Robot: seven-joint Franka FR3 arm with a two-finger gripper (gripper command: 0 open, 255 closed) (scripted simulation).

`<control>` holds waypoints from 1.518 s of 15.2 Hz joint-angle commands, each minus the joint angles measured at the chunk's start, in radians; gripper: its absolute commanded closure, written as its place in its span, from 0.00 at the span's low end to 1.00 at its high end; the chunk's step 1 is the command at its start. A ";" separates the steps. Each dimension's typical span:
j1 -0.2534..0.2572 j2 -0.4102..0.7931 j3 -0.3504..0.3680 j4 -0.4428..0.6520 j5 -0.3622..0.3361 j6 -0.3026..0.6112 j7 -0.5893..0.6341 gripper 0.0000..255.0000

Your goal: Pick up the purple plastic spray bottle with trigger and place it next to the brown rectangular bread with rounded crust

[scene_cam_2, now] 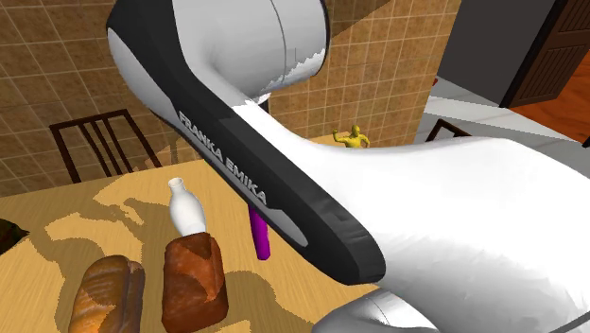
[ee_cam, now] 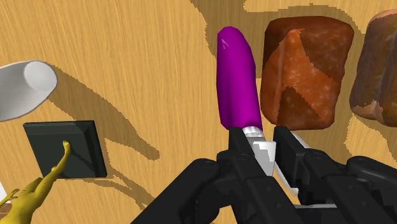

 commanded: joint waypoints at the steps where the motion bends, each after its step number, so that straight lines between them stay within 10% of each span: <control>1: 0.003 -0.017 0.002 -0.040 0.004 0.023 -0.001 1.00; 23: 0.038 -0.146 0.043 -0.411 0.054 0.265 -0.007 1.00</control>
